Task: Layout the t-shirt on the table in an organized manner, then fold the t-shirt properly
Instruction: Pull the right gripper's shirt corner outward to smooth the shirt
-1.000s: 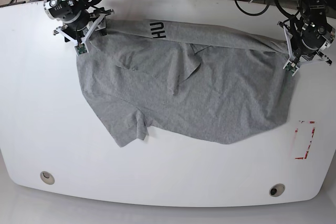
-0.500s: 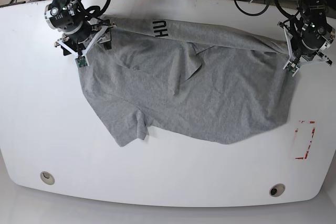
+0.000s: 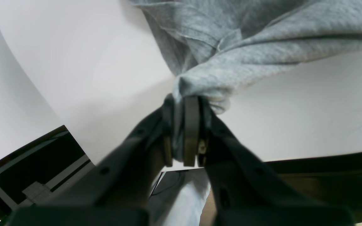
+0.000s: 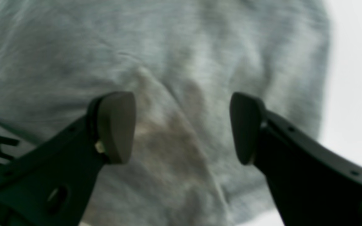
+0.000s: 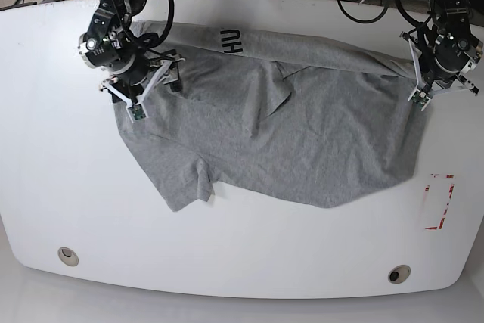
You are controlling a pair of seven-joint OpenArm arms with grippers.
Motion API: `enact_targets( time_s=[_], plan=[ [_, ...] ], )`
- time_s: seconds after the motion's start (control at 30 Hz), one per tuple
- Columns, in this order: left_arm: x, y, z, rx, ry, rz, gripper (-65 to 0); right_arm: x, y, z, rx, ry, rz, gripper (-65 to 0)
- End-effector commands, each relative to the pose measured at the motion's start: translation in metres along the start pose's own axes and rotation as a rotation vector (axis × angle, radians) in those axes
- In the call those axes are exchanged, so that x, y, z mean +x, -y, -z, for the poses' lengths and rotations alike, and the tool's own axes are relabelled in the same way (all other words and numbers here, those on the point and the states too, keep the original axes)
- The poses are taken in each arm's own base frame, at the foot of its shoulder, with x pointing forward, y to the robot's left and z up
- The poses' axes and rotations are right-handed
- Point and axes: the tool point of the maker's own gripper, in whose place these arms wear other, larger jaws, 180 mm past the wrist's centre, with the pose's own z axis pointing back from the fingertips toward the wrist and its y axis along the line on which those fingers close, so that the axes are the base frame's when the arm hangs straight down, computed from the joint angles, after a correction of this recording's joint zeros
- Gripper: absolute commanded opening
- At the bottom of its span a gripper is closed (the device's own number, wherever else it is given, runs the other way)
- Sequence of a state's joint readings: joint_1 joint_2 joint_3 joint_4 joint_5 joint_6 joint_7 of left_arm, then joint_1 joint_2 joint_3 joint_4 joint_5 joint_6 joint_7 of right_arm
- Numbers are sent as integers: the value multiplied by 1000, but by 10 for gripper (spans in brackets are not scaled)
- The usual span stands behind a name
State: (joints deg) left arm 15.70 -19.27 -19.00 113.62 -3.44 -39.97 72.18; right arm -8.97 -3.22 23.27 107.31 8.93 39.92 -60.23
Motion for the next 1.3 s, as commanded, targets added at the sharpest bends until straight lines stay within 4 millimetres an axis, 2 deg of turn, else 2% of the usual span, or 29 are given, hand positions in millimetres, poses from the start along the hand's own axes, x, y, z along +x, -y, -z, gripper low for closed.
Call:
enact_targets(
  time_s=[0.0, 0.13, 0.37, 0.73, 0.97, 1.17, 1.27],
  plan=[
    [2, -9, -4, 31, 6, 10, -650, 17, -12, 1, 32, 48, -28, -198],
    [3, -10, -4, 32, 7, 10, -650, 16, -29, 6, 74, 39, -54, -200],
    [3, -9, -4, 31, 8, 9, -650, 5, -41, 16, 116, 8, -22, -201],
    [3, -8, -4, 29, 9, 9, -650, 4, -37, 19, 112, -1, -26, -200],
    [4, -8, -4, 27, 11, 8, -650, 14, -32, 20, 101, 13, -39, -200],
    [4, -8, -4, 27, 12, 9, -650, 13, -24, 21, 91, 2, -50, -198],
    [4, -8, -4, 27, 12, 9, -650, 5, -23, 27, 102, -21, -38, -201]
  ],
)
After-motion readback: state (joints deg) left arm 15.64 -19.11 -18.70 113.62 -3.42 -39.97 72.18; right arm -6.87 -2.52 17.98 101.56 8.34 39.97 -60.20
